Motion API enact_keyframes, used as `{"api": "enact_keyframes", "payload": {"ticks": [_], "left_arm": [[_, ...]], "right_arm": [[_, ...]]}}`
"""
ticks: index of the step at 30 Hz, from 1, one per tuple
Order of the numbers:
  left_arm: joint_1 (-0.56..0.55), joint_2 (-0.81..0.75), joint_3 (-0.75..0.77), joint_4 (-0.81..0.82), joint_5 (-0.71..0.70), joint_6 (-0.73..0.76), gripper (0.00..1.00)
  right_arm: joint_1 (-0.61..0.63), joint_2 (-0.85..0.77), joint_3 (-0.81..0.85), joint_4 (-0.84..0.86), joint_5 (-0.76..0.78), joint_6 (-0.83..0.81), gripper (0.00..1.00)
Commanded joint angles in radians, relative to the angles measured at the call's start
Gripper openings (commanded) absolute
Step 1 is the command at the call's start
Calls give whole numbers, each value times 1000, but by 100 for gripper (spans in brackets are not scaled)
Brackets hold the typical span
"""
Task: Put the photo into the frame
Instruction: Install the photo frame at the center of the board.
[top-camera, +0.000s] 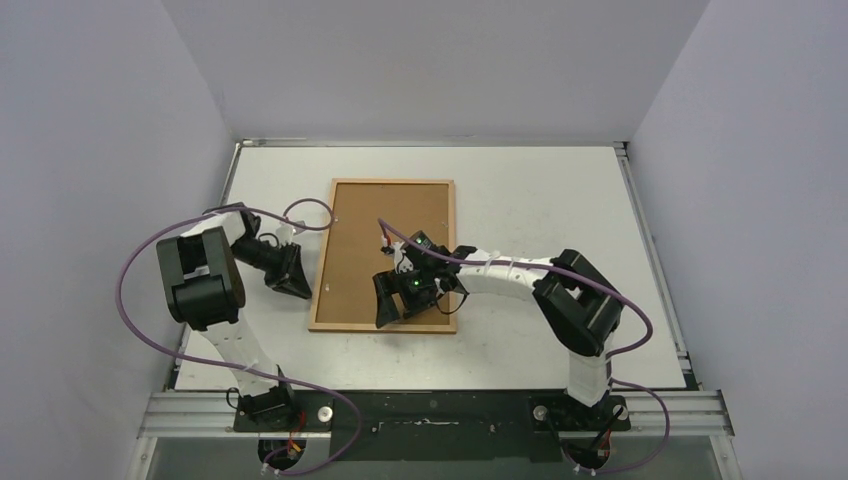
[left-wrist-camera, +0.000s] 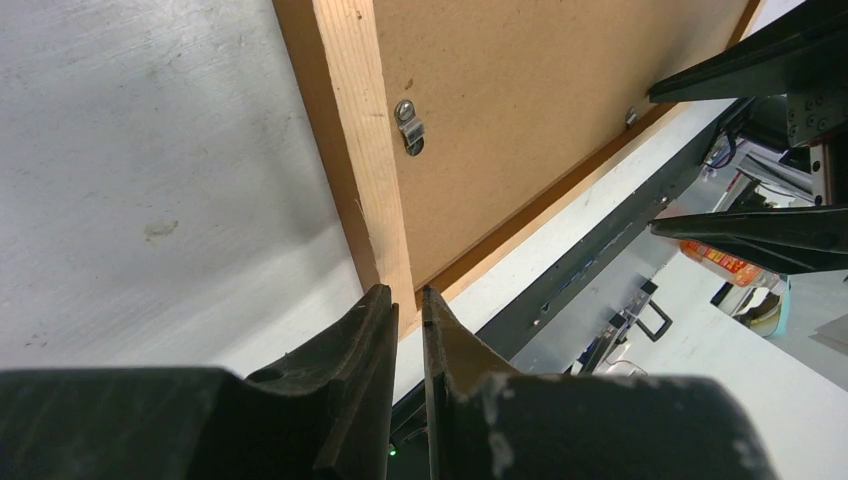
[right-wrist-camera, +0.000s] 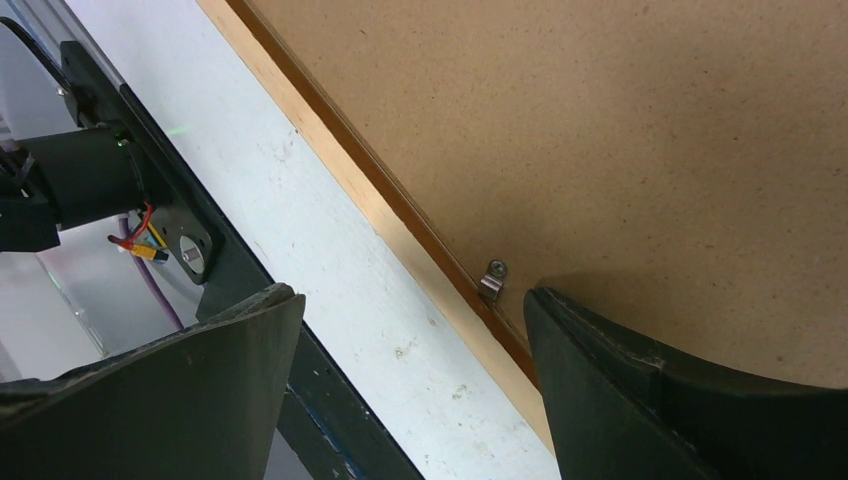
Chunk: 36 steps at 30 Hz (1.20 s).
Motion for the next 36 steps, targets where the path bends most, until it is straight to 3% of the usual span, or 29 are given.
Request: {"api": "enact_keyframes", "payload": {"ticks": [1, 16, 26, 36], "left_arm": [[0, 2, 3, 24, -1, 40, 15], [-31, 17, -3, 22, 30, 56, 3], [-57, 40, 25, 38, 24, 26, 0], [-141, 105, 158, 107, -66, -72, 0]], "right_arm": [[4, 27, -5, 55, -18, 16, 84], [76, 67, -9, 110, -52, 86, 82], [66, 41, 28, 17, -50, 10, 82], [76, 40, -108, 240, -172, 96, 82]]}}
